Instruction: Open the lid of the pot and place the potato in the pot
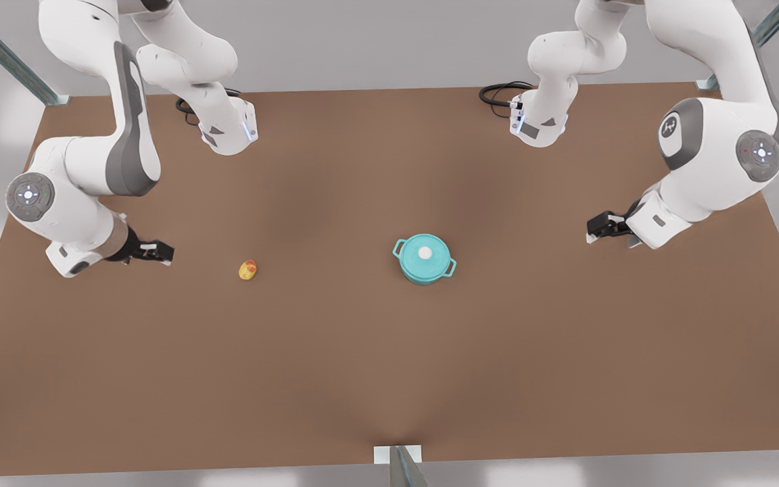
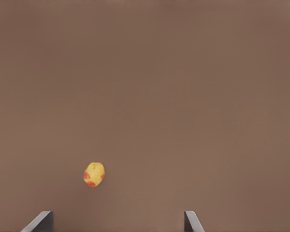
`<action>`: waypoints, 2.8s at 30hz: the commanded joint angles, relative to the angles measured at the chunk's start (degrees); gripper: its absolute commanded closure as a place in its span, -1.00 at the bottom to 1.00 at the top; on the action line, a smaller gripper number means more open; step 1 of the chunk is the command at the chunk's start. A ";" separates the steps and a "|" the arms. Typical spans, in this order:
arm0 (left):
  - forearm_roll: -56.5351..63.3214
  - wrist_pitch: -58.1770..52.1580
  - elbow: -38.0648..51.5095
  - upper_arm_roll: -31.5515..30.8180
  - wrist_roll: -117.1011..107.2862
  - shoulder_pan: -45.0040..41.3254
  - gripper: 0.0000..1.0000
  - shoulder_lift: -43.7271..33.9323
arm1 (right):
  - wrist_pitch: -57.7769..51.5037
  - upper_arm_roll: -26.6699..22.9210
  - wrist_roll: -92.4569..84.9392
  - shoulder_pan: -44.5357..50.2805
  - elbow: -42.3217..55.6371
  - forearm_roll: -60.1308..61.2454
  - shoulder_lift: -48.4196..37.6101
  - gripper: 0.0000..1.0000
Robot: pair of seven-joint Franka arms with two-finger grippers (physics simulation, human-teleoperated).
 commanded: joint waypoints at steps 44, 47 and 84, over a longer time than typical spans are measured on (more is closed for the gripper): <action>26.05 43.77 -14.79 -11.13 -51.40 -25.94 -1.00 23.19 | 47.40 -0.04 28.64 12.13 -28.13 -0.78 16.88 -1.00; 26.13 43.60 -16.55 -11.04 -51.13 -25.50 -1.00 22.92 | 47.40 1.63 28.64 12.22 -28.92 0.71 16.88 -1.00; 10.40 -10.01 14.31 -9.20 -4.02 5.08 -1.00 16.70 | 51.27 1.63 28.64 11.17 -31.99 0.71 17.58 -0.19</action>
